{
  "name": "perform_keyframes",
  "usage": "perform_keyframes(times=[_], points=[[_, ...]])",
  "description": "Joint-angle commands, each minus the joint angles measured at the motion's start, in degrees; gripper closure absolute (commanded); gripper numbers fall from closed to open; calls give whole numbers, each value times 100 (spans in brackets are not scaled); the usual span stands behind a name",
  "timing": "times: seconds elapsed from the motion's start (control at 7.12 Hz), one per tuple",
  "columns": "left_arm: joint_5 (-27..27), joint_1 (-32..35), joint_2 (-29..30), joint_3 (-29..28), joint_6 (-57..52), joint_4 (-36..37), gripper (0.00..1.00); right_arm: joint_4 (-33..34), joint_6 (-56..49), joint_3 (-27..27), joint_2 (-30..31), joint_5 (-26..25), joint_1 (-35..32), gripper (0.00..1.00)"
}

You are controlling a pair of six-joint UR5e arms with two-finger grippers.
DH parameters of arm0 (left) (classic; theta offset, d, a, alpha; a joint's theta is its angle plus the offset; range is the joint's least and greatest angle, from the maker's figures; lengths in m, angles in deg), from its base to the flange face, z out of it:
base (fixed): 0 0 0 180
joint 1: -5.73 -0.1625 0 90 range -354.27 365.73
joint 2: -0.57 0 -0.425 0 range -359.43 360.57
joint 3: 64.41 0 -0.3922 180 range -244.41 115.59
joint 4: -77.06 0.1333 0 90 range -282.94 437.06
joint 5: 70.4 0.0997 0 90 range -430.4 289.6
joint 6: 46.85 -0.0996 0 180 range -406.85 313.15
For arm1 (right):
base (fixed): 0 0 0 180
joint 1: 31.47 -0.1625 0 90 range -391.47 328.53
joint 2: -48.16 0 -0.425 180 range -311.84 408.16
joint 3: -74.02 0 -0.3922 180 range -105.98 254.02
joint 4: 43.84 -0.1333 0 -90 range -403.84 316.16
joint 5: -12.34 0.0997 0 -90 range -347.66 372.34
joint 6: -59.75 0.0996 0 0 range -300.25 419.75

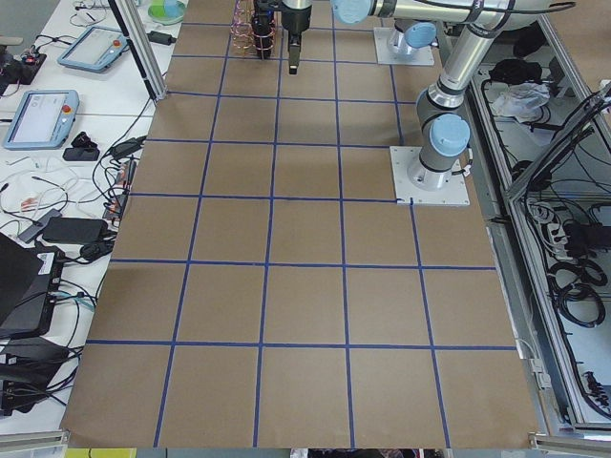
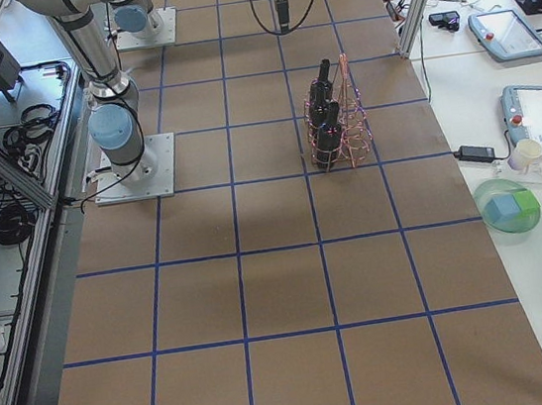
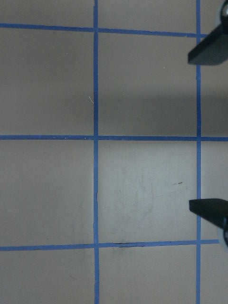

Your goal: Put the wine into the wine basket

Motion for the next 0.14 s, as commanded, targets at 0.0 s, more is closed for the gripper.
perform_keyframes(times=[0.0], points=[[-3, -4, 8, 29, 3, -4, 0, 14, 1, 0, 2, 1, 0, 0]])
